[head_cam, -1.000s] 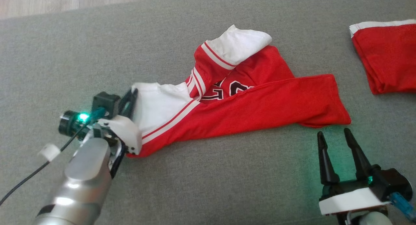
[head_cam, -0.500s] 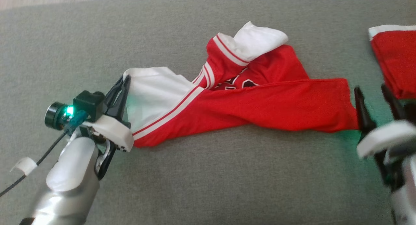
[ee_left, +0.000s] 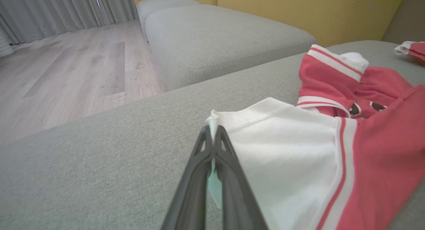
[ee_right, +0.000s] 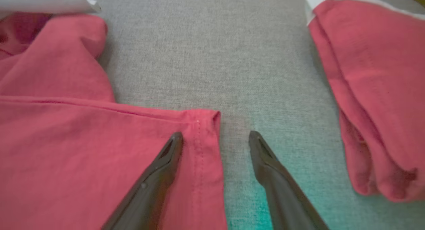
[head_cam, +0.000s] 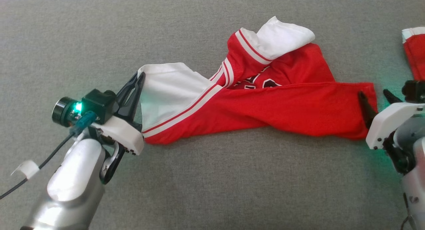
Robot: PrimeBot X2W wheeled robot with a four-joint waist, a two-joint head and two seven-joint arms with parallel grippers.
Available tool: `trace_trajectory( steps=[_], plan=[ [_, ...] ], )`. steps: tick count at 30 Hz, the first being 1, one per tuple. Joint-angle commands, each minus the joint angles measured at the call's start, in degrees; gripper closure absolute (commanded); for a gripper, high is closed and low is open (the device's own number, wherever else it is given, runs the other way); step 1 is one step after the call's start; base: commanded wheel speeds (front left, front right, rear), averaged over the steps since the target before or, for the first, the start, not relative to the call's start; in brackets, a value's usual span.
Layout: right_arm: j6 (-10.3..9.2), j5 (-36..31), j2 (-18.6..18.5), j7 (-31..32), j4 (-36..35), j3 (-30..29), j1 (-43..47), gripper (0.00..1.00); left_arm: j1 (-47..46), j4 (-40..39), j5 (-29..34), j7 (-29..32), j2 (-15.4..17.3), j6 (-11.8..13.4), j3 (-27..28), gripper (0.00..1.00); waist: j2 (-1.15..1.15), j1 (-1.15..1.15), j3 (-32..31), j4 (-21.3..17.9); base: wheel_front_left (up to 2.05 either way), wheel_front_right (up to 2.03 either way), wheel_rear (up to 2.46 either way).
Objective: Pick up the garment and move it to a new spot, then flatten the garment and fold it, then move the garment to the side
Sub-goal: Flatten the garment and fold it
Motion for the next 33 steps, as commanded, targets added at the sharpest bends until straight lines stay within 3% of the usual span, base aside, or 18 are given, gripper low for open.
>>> trace_trajectory(
  steps=[1,7,8,10,13,14,19,26,33],
  plan=[
    [0.39,-0.2,-1.0,0.2,-1.3,1.2,-1.5,0.0,-1.3,-2.2,-0.3,0.1,2.5,0.3,2.0,1.0,0.0,0.0,0.0,0.2,0.0,0.0,0.0],
    [0.39,0.0,-1.6,-0.1,0.6,3.0,-2.3,0.0,-0.9,-3.8,-0.5,0.5,2.9,0.4,1.6,1.0,0.0,0.0,0.0,0.6,0.0,0.0,0.0],
    [0.39,-0.3,-2.1,0.0,1.5,3.6,-2.7,0.07,-0.7,-4.1,-0.6,0.7,3.1,0.4,1.4,1.0,0.0,0.0,0.0,0.8,0.0,0.0,0.0],
    [0.39,-0.6,-2.6,-0.1,2.1,4.4,-3.1,0.42,-0.7,-4.3,-0.7,0.8,3.2,0.4,1.3,1.0,0.0,0.0,0.1,0.9,0.0,0.0,0.0],
    [0.39,-0.8,-3.2,-0.5,2.9,5.5,-3.4,0.69,-0.7,-4.4,-0.8,0.8,3.3,0.3,1.1,1.0,0.0,0.0,0.0,1.1,0.0,0.0,0.0],
    [0.39,-0.7,-3.3,-0.6,3.1,5.7,-3.5,1.0,-0.6,-4.4,-0.9,0.8,3.4,0.3,1.0,1.0,0.0,0.0,-0.1,1.1,0.0,0.0,0.0],
    [0.39,-0.5,-4.2,-3.0,3.4,7.3,-4.2,1.0,-0.4,-4.2,-1.1,-0.3,3.5,0.6,1.1,1.0,0.0,0.0,-1.0,1.1,0.0,0.0,0.0],
    [0.39,-2.4,-4.2,-15.9,0.5,2.5,-6.3,1.0,-2.4,-6.0,0.9,-7.8,4.7,0.9,2.0,1.0,0.0,0.0,-5.6,0.4,0.0,0.0,0.0],
    [0.39,-0.1,-4.4,-23.8,-4.8,-0.7,-8.5,1.0,-6.6,-7.4,2.1,-9.6,7.4,-0.1,2.7,1.0,0.0,0.0,-12.0,-1.0,0.0,0.0,0.0]
  ],
)
